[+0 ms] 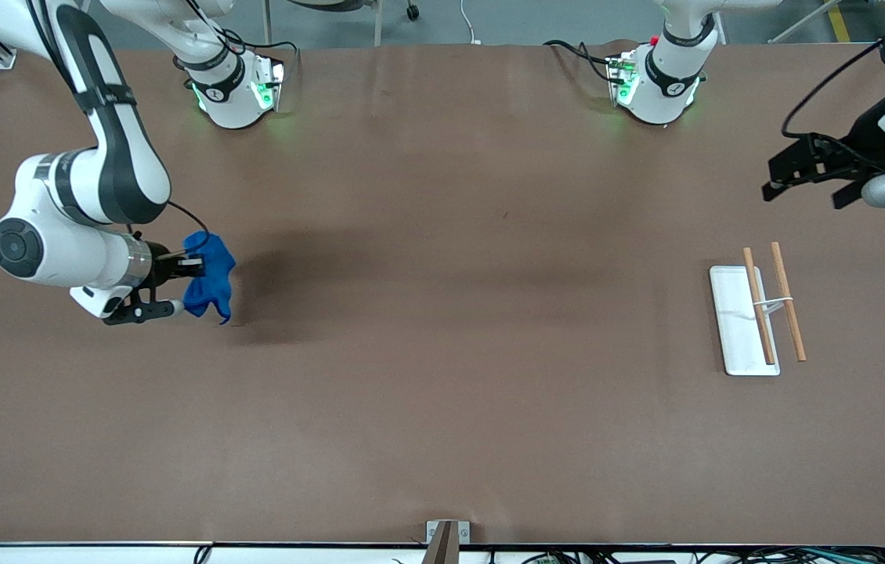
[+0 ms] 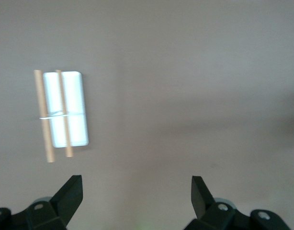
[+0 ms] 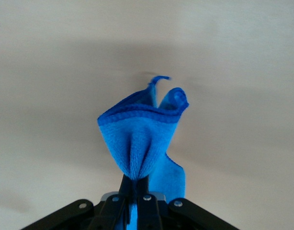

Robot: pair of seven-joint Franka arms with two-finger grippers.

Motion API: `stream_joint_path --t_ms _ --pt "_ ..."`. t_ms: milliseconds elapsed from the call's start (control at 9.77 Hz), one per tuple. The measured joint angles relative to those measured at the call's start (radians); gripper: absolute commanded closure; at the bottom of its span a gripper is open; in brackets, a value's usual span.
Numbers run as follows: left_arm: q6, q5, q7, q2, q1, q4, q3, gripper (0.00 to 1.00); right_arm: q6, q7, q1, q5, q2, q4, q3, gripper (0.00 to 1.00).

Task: Right arm passes towel to left arm to hang
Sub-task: 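Lift the towel with the right gripper while the left gripper approaches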

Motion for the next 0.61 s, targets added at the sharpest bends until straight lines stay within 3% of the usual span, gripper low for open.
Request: stream_joint_path --t_ms 307,614 --pt "-0.135 -0.237 0.128 0.001 -0.002 -0.03 -0.003 0.0 -0.03 0.0 0.088 0.377 0.0 0.069 0.003 1.0" --pt "-0.18 -0.509 0.216 -0.003 -0.002 -0.163 -0.004 0.0 -0.028 0.0 0.203 0.746 0.001 0.105 0.004 1.0"
